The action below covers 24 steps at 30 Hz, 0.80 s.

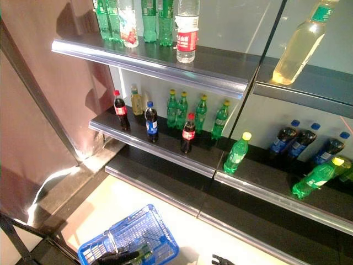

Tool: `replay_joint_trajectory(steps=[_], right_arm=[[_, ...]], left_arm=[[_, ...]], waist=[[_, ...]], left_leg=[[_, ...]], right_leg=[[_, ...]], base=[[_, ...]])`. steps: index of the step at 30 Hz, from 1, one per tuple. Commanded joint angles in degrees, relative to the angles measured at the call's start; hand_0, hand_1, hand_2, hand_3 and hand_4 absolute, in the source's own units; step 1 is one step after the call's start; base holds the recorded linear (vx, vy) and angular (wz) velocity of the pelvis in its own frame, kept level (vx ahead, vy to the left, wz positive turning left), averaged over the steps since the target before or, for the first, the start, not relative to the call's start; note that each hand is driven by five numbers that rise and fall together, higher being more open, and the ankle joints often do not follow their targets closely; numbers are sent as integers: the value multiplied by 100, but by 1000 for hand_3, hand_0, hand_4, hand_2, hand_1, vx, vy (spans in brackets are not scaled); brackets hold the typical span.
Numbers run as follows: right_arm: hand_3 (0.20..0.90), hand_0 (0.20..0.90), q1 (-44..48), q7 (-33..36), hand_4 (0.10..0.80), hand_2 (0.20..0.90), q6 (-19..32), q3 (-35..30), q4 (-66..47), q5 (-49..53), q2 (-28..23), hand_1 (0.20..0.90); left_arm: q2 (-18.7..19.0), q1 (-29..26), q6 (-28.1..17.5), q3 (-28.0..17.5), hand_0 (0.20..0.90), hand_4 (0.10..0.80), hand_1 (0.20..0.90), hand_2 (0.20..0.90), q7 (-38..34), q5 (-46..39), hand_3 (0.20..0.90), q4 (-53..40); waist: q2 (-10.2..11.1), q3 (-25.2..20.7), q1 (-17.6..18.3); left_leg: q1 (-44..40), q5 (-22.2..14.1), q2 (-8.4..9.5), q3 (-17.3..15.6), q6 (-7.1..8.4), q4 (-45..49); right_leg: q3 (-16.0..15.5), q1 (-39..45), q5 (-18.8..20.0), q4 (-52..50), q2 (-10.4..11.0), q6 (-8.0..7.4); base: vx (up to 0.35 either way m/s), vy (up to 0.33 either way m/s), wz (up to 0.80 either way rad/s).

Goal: Pick up the drink and place into the basket.

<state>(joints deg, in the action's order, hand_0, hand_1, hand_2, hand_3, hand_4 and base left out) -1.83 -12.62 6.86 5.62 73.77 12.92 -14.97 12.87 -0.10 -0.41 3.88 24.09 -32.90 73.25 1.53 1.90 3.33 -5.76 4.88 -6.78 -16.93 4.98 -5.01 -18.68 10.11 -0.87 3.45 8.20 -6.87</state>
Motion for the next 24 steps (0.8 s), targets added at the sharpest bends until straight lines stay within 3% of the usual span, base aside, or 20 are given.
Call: replay_joint_trajectory(steps=[1, 13, 24], right_arm=[[900, 900, 434, -78, 800, 900, 186, -30, 241, 79, -71, 900], [900, 900, 468, -99, 800, 900, 199, -22, 248, 120, -61, 900], [900, 900, 445, -172, 800, 900, 151, -67, 247, -11, -73, 900]], left_arm=[[333, -354, -387, -12, 300, 100, 300, 300, 353, 61, 200, -57], [349, -397, -331, -50, 300, 100, 300, 300, 357, -58, 200, -59], [342, -316, 294, -401, 300, 100, 300, 300, 745, -1029, 200, -9]], waist=[[-77, 97, -114], [-110, 83, -113], [-94, 98, -158]], left_leg=[[-261, -489, 466, -34, -275, 1], [-283, -506, 496, -10, -281, 1], [-285, -472, 437, -12, -241, 1]], right_leg=[[16, -282, 47, -355, -324, 27], [28, -269, 37, -373, -318, 21], [-39, -231, 24, -343, -346, 55]], base=[[0, 0, 0], [0, 0, 0], [0, -30, 0]])
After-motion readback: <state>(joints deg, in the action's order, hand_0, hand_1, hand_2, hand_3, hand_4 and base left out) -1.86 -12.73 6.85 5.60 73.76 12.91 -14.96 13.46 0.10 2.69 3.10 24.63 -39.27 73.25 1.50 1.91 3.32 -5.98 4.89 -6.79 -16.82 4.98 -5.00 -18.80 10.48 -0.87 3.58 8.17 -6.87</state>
